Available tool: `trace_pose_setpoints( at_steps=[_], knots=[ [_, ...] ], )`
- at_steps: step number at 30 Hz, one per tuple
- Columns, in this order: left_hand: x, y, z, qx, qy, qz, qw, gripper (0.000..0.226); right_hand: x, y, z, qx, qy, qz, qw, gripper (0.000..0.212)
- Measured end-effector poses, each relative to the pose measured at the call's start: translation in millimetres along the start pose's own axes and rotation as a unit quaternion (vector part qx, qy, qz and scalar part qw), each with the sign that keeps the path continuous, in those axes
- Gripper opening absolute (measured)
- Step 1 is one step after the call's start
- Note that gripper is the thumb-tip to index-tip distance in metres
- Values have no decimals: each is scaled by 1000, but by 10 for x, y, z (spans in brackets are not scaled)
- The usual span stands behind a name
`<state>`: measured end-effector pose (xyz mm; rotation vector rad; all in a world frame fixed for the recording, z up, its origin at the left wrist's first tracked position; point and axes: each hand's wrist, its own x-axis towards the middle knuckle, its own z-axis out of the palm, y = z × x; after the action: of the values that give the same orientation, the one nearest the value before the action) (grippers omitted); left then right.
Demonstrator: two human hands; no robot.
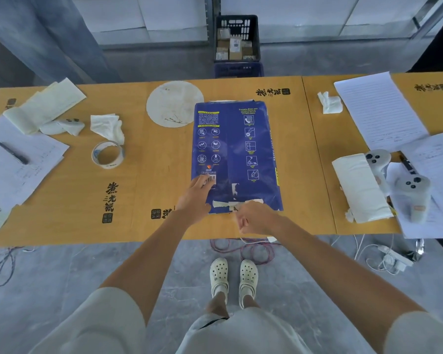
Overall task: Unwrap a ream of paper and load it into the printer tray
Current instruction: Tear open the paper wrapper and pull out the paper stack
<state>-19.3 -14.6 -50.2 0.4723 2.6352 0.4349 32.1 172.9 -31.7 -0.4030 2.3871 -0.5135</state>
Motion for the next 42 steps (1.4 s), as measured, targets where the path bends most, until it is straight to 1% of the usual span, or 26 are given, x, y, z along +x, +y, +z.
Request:
trace_pose_setpoints(
  at_steps=[3,5,8,11,13,16,18,21,23,26,28,30,32,34,36,37,38,39,40,42],
  knots=[
    [-53,27,13,8,-9,-5,1000,70,-76,4,-30,-9,16,5,1000,11],
    [-95,43,34,14,-11,-1,1000,72,-107,39,-56,-5,43,18,999,18],
    [-146,59,70,22,-11,-6,1000,75,-145,137,-98,-26,98,32,994,11],
    [-209,77,90,43,6,-12,999,77,-151,254,-93,-68,161,37,984,31],
    [-247,84,121,49,28,-5,998,74,-159,303,-86,-111,187,53,975,43],
    [-270,81,166,46,54,-7,997,68,-153,379,-46,-153,174,99,968,65],
    [-257,62,202,43,68,-7,997,63,-134,416,-7,-169,151,122,966,72],
    [-241,33,237,21,83,-7,996,55,-97,430,43,-185,117,135,966,71],
    [-228,22,249,6,85,-4,996,54,-96,423,64,-192,100,134,967,68],
    [-228,-2,264,-16,85,-2,996,53,-142,432,87,-195,96,121,969,59],
    [-251,-51,273,-30,84,1,996,50,-190,438,89,-178,101,113,972,56],
    [-295,-100,280,-55,96,-2,994,47,-235,443,92,-135,125,109,977,54],
    [-327,-111,274,-91,133,-13,987,45,-263,451,94,-83,166,112,976,52],
    [-329,-92,252,-138,166,-38,976,39,-274,465,89,-26,206,139,968,49],
    [-318,-88,235,-195,195,-76,958,26,-293,471,80,39,261,180,947,38],
    [-313,-96,216,-231,212,-103,944,20,-310,471,76,81,297,193,932,30],
    [-306,-109,194,-267,228,-130,927,19,-327,493,80,128,332,202,912,23],
    [-297,-122,170,-298,245,-156,909,21,-333,530,83,168,360,212,893,23],
    [-292,-129,138,-320,261,-179,893,23,-340,569,77,193,377,223,878,28],
    [-270,-135,70,-351,280,-214,868,23,-337,643,46,218,396,242,859,33]
  ],
)
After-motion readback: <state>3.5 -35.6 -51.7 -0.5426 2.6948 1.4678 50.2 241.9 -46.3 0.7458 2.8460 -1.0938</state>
